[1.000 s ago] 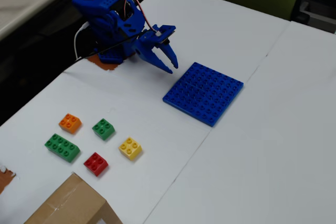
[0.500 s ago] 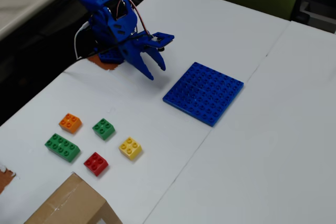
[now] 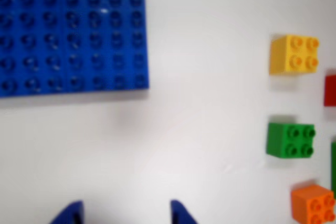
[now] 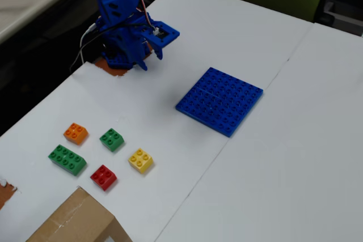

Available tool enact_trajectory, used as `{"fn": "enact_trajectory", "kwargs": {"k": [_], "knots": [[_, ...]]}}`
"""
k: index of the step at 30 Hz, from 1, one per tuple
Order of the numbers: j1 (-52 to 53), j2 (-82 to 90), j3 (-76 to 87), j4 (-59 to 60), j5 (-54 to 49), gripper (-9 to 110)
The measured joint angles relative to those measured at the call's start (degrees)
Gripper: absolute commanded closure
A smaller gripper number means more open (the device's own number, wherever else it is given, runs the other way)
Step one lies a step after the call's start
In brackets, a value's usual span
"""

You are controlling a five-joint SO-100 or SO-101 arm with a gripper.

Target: Pick up the 2x2 green block and go up the 8x8 blue block.

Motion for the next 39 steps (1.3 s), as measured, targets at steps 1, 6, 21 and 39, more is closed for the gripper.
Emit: {"fn": "enact_trajectory", "kwargs": {"k": [1, 6, 21, 39], "knots": [[1.8, -4.3, -2.8, 0.3, -1.3, 80], [11.6, -22.9, -14.2, 0.0, -9.0, 73], [25.9, -47.8, -26.3, -17.6, -27.1, 67], [30.8, -64.2, -42.5, -17.1, -35.3, 66]]}}
